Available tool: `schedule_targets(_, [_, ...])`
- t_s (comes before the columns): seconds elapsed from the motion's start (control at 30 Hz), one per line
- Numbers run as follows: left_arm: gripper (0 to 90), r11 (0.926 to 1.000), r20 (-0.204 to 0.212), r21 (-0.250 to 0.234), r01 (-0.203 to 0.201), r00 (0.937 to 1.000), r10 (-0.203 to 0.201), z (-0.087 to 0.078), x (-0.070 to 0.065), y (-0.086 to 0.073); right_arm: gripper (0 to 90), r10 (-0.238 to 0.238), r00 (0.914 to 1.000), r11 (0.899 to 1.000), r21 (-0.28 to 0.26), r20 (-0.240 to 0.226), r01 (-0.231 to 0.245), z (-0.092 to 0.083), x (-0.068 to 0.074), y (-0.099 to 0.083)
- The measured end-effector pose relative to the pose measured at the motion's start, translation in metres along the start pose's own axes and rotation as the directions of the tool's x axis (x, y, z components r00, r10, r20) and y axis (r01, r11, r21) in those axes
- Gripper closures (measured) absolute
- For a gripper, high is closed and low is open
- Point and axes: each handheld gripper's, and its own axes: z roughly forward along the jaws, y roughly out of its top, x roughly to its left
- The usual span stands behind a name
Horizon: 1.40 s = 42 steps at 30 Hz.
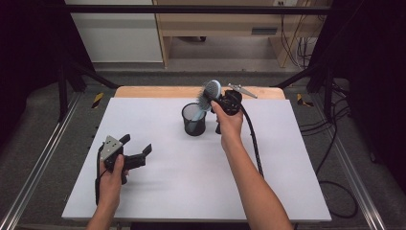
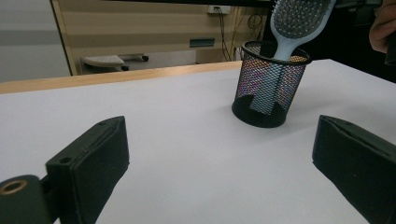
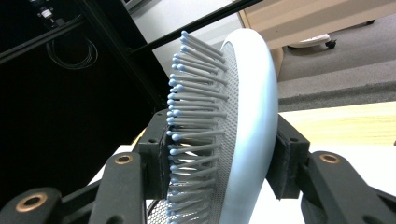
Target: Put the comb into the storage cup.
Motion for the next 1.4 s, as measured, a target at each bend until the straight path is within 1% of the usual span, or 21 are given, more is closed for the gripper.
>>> schedule_targets(0.17, [3.7, 1.0000, 0.000, 0.000, 0.000, 1.0000, 0.000, 0.0002, -0.0002, -0.0001, 49.0, 0.011, 0.9999, 1.000, 0.003, 0.000, -0.011, -0.0008, -0.0024, 0.0001])
schedule_targets(0.47, [3.8, 1.0000, 0.000, 0.002, -0.001, 1.0000, 0.001, 0.0003, -0.0006, -0.0002, 48.3, 0.012, 0.9999, 1.000, 0.005, 0.003, -0.012, -0.0017, -0.0050, -0.0002])
schedule_targets(0.8, [3.8, 1.0000, 0.001, 0.002, 0.000, 1.0000, 0.000, 0.0002, -0.0006, -0.0002, 47.2, 0.007, 1.0000, 1.000, 0.006, 0.003, -0.007, -0.0013, -0.0050, -0.0004])
schedule_targets(1.17, [3.8, 1.0000, 0.001, 0.002, 0.001, 1.0000, -0.001, 0.0002, -0.0004, -0.0002, 44.0, 0.026, 0.9996, 1.000, 0.012, -0.007, -0.026, -0.0006, -0.0054, -0.0005])
schedule_targets(1.4, [3.7, 1.0000, 0.001, 0.002, 0.001, 1.0000, -0.001, 0.0000, 0.0000, -0.0001, 43.1, 0.021, 0.9998, 1.000, 0.019, -0.007, -0.021, -0.0006, -0.0062, -0.0006])
